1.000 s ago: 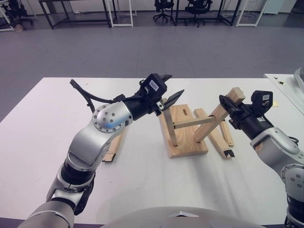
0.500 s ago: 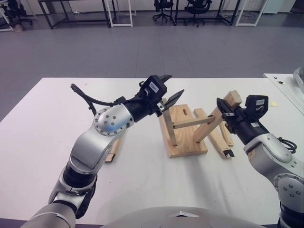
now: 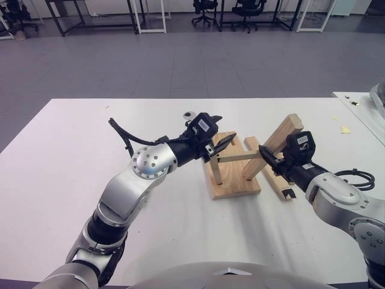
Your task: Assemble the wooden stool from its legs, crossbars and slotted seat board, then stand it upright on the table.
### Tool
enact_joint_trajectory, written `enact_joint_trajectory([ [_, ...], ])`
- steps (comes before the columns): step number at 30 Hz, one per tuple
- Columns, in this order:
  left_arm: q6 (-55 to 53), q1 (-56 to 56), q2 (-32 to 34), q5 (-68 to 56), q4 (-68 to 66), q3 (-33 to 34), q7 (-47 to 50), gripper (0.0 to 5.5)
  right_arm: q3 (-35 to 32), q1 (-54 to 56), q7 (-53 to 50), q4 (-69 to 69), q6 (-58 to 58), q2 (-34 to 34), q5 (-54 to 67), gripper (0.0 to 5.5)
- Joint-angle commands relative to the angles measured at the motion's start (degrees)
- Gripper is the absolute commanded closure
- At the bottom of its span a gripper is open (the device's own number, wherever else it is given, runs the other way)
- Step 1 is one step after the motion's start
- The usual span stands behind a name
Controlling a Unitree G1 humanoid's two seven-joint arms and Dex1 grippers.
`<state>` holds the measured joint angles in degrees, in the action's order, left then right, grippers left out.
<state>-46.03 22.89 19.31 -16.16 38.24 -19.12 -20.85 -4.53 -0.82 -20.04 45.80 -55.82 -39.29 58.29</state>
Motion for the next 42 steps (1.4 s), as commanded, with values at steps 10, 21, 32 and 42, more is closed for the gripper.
enact_joint_trajectory([
  [10, -1.6, 11.7, -12.1, -13.2, 4.7, 21.6, 8.2, 2.74, 0.3, -0.4, 15.8, 1.4, 11.1, 0.7, -16.3, 2.78],
  [21, -2.9, 9.5, -6.2, -19.9, 1.5, 37.9, 17.8, 2.74, -19.0, 14.2, 26.2, -1.4, 21.1, 0.2, -2.7, 2.78],
  [32, 5.0, -1.6, -10.4, -14.7, -13.7, 14.2, 9.7, 2.74, 2.7, 8.3, 30.6, -18.2, 12.2, 1.3, -7.8, 2.78],
  [42, 10.1, 5.3, -7.8, -20.6, -6.5, 23.1, 7.1, 2.74, -11.3, 22.9, 22.3, -13.2, 16.2, 8.0, 2.6, 2.78],
])
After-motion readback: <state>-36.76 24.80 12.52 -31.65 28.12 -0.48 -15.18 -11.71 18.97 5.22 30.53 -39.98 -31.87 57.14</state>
